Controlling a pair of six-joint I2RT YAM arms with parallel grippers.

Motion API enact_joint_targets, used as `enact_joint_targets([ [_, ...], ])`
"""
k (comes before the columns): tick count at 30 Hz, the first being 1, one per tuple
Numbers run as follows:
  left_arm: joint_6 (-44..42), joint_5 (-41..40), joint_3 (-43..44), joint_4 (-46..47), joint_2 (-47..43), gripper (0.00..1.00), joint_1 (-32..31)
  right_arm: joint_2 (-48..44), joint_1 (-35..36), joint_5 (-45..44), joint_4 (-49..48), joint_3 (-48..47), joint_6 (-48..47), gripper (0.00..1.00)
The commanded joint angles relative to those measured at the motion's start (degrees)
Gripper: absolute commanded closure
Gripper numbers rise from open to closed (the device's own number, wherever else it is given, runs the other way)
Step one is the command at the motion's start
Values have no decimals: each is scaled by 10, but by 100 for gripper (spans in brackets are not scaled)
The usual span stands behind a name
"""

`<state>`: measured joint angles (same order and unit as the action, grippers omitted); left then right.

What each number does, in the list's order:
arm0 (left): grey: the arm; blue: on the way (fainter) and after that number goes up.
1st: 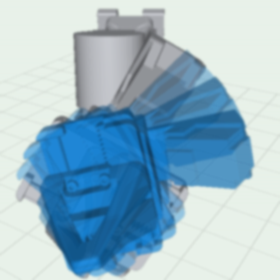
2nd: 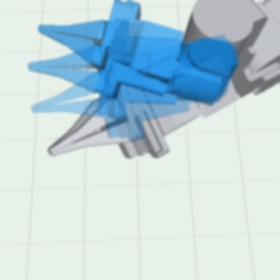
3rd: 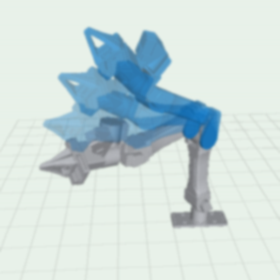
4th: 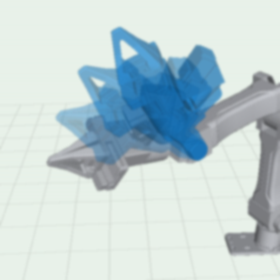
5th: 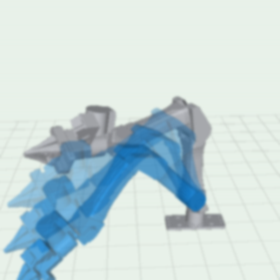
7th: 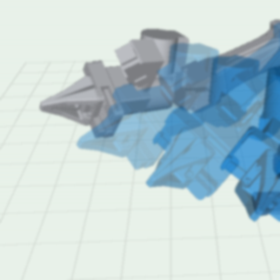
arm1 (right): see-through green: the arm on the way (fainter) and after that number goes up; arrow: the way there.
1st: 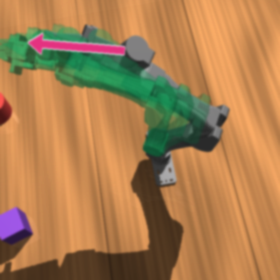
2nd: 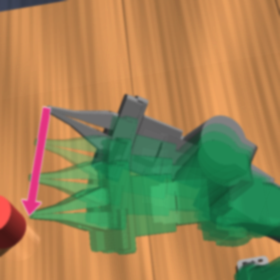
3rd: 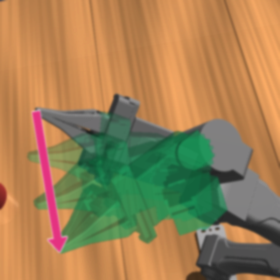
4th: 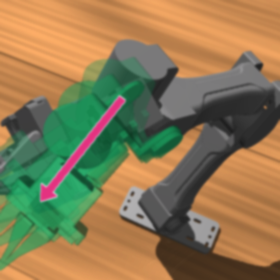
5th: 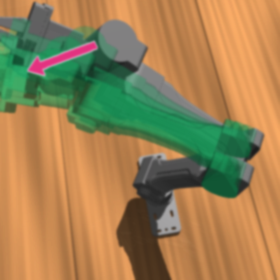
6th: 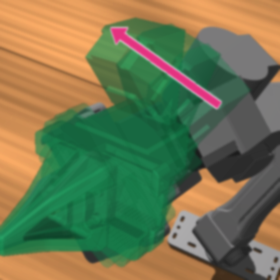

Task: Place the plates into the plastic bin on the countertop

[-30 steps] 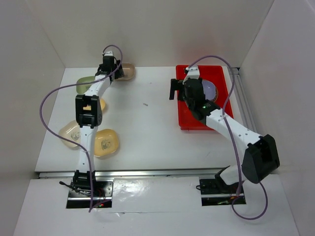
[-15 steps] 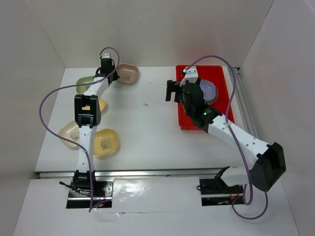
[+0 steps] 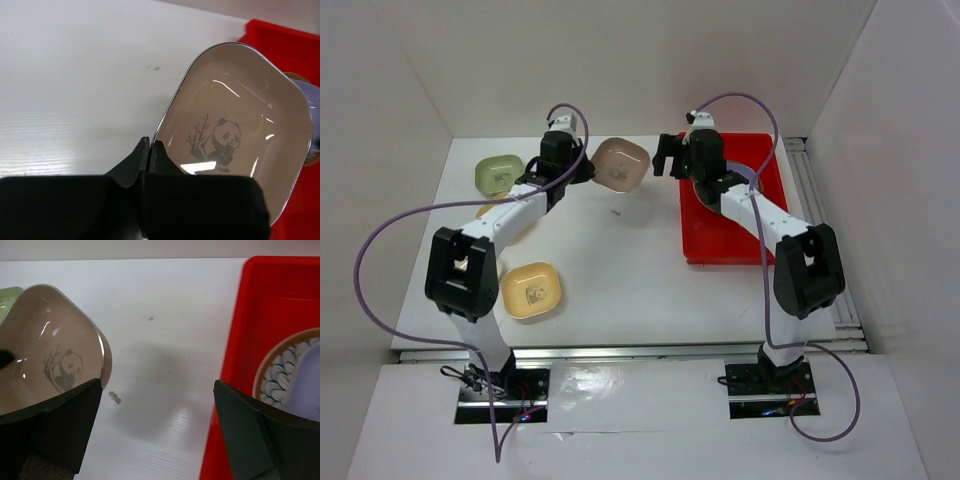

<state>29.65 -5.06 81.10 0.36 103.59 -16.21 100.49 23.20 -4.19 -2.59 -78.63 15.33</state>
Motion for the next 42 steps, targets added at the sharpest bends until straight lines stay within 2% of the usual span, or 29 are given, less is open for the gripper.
enact_joint_targets([
  [1,17,16,-31,68,-45,100,-7,26,0,83,-47,-43,35,0],
  [5,5,-11,-43,58,-71,100,-38,31,0,102,-65,-27,54,0],
  [11,16,8,-48,66,-92,100,-51,26,-5,107,-70,-7,60,2],
  [14,32,15,-74,91,-118,100,-58,32,-5,113,-59,-7,68,38],
  [15,32,5,-81,97,-124,100,-65,32,-5,118,-59,0,68,56],
  [16,38,-4,-81,97,-131,100,-66,32,-5,118,-59,8,77,79],
  [18,38,-16,-89,105,-132,100,-79,32,-5,130,-54,16,83,94],
  [19,38,-16,-81,99,-132,100,-79,26,-5,130,-54,24,83,94],
  [20,38,-24,-75,99,-126,100,-84,26,-5,125,-49,24,83,99],
  [22,33,-29,-52,76,-119,100,-90,20,-5,117,-41,24,78,100],
  [23,33,-29,-42,65,-119,88,-90,20,-5,103,-30,24,72,100],
  [24,33,-29,-26,55,-114,66,-96,13,-11,94,-25,24,64,100],
  [25,33,-37,-20,42,-114,15,-96,13,-22,82,-2,5,64,100],
  [26,33,-37,-20,22,-119,0,-104,13,-30,69,12,-5,56,100],
  [30,33,-78,-20,-32,-171,0,-117,0,-93,-5,55,-19,48,100],
  [33,64,-126,-27,-126,-217,0,-129,-28,-146,-61,78,-3,81,100],
  [34,81,-143,-34,-146,-230,0,-134,-36,-167,-108,86,7,114,100],
  [38,93,-182,-109,-178,-295,0,-150,-57,-205,-161,80,70,150,100],
  [42,100,-215,-133,-222,-332,0,-150,-42,-219,-192,53,95,163,100],
])
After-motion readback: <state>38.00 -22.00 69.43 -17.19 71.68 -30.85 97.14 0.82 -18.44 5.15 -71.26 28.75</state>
